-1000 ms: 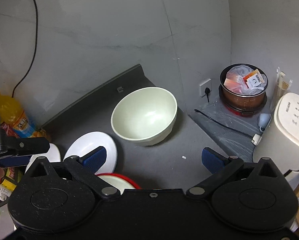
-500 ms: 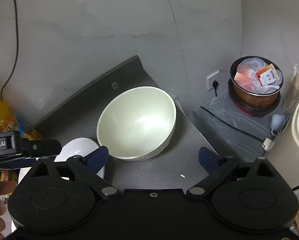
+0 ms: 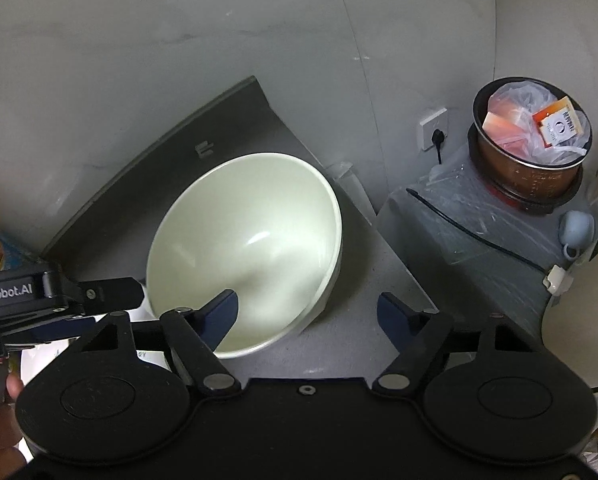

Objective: Organize plates and bowls
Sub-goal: 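Close the right gripper on the smaller cream bowl's rim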

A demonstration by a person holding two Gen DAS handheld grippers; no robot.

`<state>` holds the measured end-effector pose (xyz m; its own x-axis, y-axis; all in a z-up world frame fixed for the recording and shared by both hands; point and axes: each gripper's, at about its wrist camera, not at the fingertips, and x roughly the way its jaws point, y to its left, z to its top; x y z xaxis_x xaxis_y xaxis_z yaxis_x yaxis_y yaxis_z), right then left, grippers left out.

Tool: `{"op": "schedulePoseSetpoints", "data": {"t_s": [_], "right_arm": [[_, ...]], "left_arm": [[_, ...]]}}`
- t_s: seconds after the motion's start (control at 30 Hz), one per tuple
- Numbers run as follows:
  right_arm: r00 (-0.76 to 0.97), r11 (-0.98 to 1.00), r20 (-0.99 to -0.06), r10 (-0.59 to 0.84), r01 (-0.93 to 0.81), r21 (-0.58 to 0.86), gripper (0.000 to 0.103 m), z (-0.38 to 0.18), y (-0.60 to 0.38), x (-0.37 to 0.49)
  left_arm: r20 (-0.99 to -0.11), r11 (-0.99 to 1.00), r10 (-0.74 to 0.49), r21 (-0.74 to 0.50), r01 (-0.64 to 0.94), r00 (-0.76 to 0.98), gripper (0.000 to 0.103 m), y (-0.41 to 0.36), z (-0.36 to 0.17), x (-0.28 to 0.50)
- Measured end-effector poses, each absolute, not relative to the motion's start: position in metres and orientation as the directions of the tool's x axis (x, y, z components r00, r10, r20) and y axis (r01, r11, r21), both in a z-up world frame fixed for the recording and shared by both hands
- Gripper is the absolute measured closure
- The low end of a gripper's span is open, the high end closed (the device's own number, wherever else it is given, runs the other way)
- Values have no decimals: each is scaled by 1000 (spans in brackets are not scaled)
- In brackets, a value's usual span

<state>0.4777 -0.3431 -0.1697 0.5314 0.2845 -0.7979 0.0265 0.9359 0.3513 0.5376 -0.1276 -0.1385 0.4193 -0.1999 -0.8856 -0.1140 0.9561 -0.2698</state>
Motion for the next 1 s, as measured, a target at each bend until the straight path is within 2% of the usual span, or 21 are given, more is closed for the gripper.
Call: {"op": "schedulePoseSetpoints", "data": {"t_s": [0.27, 0.4, 0.43, 0.5, 0.57, 0.63, 0.73, 1.0], "right_arm": [[500, 937, -817, 287, 31, 348, 37, -181, -341, 492], [480, 937, -827, 294, 28, 349, 52, -186, -339, 497], [476, 936, -829, 295, 30, 350, 59, -188, -339, 498], [465, 932, -831, 304, 35, 360, 68, -191, -338, 501], [462, 936, -837, 293, 39, 349, 73, -195, -336, 503], [456, 945, -849, 266, 50, 322, 81, -197, -334, 503], [457, 944, -849, 266, 54, 324, 82, -196, -335, 502], [487, 940, -833, 263, 64, 334, 82, -184, -337, 488]], "left_arm": [[-903, 953, -198, -268, -140, 380, 46, -132, -156, 553], [-908, 949, -208, -277, -149, 363, 55, -137, -163, 557], [-910, 949, -211, -279, -148, 358, 59, -138, -164, 558], [-914, 949, -218, -281, -144, 342, 71, -141, -170, 560], [-912, 943, -240, -301, -144, 332, 82, -142, -174, 562], [-907, 942, -250, -309, -130, 339, 89, -144, -175, 563], [-911, 953, -232, -283, -110, 341, 91, -150, -172, 563], [-894, 945, -263, -314, -90, 362, 91, -146, -158, 552]]}}
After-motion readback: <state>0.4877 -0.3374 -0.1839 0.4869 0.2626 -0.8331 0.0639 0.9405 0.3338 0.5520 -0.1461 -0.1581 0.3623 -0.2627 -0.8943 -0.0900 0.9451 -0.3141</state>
